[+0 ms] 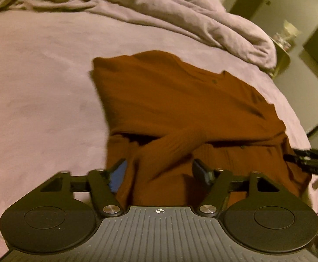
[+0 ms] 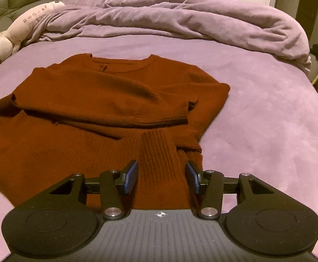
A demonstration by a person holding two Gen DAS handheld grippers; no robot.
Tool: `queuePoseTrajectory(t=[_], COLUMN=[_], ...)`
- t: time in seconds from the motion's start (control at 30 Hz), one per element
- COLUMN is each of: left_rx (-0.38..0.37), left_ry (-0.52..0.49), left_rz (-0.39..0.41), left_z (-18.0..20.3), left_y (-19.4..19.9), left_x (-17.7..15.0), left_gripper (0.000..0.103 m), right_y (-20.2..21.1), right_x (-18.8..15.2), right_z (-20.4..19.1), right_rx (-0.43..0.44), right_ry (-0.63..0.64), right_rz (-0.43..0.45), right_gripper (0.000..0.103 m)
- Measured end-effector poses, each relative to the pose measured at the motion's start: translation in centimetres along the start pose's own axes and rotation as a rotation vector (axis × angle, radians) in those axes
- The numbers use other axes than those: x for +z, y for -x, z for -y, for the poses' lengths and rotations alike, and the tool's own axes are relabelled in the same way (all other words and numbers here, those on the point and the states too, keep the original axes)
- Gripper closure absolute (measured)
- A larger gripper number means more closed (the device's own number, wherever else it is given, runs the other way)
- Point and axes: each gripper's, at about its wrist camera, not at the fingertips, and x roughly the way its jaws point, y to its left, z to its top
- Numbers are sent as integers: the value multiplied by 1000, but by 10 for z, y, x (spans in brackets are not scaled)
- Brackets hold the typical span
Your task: Fold small clothes
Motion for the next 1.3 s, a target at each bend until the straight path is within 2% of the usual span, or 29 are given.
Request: queuePoseTrajectory(t=[0.03, 0.07, 0.1, 0.13, 0.2, 0.3, 0.33, 0.4, 0.43, 0.47, 0.53, 0.7, 0.8, 0.87, 0.97, 1.03, 1.1, 1.13, 1.17, 1.2, 1.23, 1.27, 1.3], left_rx=[10, 25, 32, 42, 47, 46, 50, 90, 101, 84, 37, -25, 44, 74, 125, 135, 126, 111, 84, 58, 52, 71, 91], left_ry=[-38, -66, -80, -84, -76, -84, -91, -106, -98, -77, -33, 11, -16, 11, 45, 81, 102, 95, 79, 64, 54, 42, 30], left_rz=[-8, -15, -27, -39, -53, -57, -56, -50, -41, -31, 8, 154, 254, 252, 178, 91, 28, 47, 56, 53, 51, 51, 51], left_z=[5, 8, 10, 10, 9, 14, 17, 21, 20, 18, 16, 23, 27, 22, 11, 0, -6, -8, -8, -7, -5, -3, -2], left_y=[-2, -4, -6, -10, -17, -21, -22, -21, -16, -10, 12, 62, 67, 47, -4, -39, -59, -59, -58, -57, -56, -56, -56], left_x=[0, 0, -1, -1, -1, 2, 2, 1, 1, 2, 5, 42, 69, 87, 95, 89, 80, 76, 76, 76, 77, 79, 83], left_gripper=[52, 62, 65, 65, 65, 53, 55, 72, 84, 90, 91, 91, 91, 90, 90, 88, 81, 69, 51, 46, 56, 94, 91], right_y=[1, 1, 1, 0, -4, -8, -10, -11, -10, -8, 3, 42, 48, 40, 5, -26, -53, -64, -70, -74, -75, -76, -77], right_x=[-1, -2, -4, -5, -5, -3, -2, -1, -1, -1, 0, 24, 53, 69, 83, 84, 80, 78, 75, 74, 73, 74, 76], right_z=[-2, -3, -4, -5, -4, -2, -2, -5, -8, -8, -14, -11, 1, 5, 11, 14, 15, 15, 15, 15, 15, 14, 13], right_rx=[3, 5, 12, 20, 41, 36, 39, 39, 48, 65, 63, 78, 19, -28, -68, -69, -91, -99, -95, -84, -78, -77, -78], right_ry=[10, 23, 33, 39, 20, -11, -21, -22, -20, -17, 24, 29, -23, -46, -71, -84, -84, -85, -93, -99, -92, -78, -65], right_rz=[4, 7, 11, 8, -5, -8, -10, -9, -9, -8, 29, 196, 290, 316, 279, 205, 131, 93, 69, 64, 68, 68, 75], right_gripper=[57, 66, 73, 84, 86, 85, 85, 87, 96, 96, 97, 97, 97, 96, 96, 96, 96, 96, 96, 96, 96, 96, 96])
